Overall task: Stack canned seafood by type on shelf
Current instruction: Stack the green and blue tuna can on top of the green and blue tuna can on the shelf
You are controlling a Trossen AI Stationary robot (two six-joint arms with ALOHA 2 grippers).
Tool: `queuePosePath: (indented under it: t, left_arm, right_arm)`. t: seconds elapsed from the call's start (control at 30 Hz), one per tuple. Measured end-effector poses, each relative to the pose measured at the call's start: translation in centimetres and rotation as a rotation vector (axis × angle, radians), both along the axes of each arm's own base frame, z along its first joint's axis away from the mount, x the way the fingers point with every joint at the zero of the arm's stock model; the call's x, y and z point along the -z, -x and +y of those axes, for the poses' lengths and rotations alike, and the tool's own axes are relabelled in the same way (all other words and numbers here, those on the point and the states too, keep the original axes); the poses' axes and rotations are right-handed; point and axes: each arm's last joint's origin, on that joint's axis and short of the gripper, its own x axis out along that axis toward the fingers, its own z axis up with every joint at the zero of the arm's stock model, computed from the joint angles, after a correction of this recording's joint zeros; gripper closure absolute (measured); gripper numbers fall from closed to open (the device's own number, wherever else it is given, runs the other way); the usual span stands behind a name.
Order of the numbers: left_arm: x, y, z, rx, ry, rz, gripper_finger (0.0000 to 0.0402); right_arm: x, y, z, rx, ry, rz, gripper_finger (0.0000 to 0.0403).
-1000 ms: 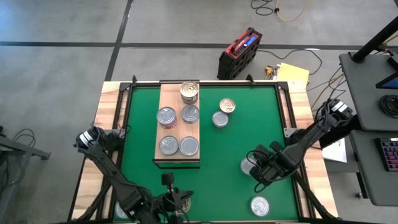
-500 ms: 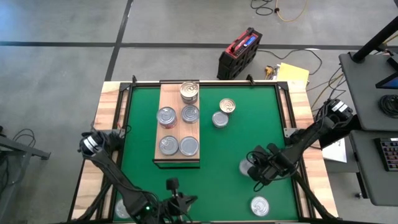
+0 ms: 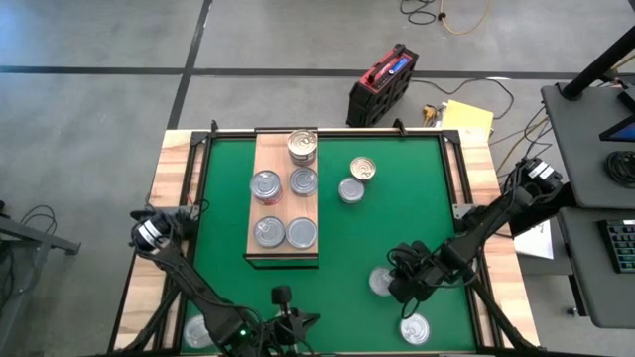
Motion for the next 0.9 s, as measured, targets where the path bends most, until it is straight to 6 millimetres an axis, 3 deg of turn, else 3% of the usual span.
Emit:
queuePosePath:
  t: [0.27, 0.47, 0.7, 0.9]
  left_arm:
    - [0.0, -1.2, 0.1, 0.019, -0.001, -0.029, 0.0402]
    - [0.0, -1.9, 0.7, 0.008, -0.012, -0.031, 0.0402]
    - [-0.3, -2.5, 0.9, 0.014, 0.041, -0.058, 0.0402]
    - [0.5, -3.0, 0.5, 0.014, 0.055, -0.075, 0.0402]
  right_arm:
    - [-1.9, -0.4, 0.4, -0.033, 0.03, 0.004, 0.039]
    - [-3.0, 0.4, -0.2, -0.02, 0.11, 0.126, 0.039]
    - [-2.3, 0.8, -0.2, -0.005, 0.094, 0.187, 0.039]
    - [-1.2, 0.3, -0.1, 0.005, 0.18, 0.17, 0.039]
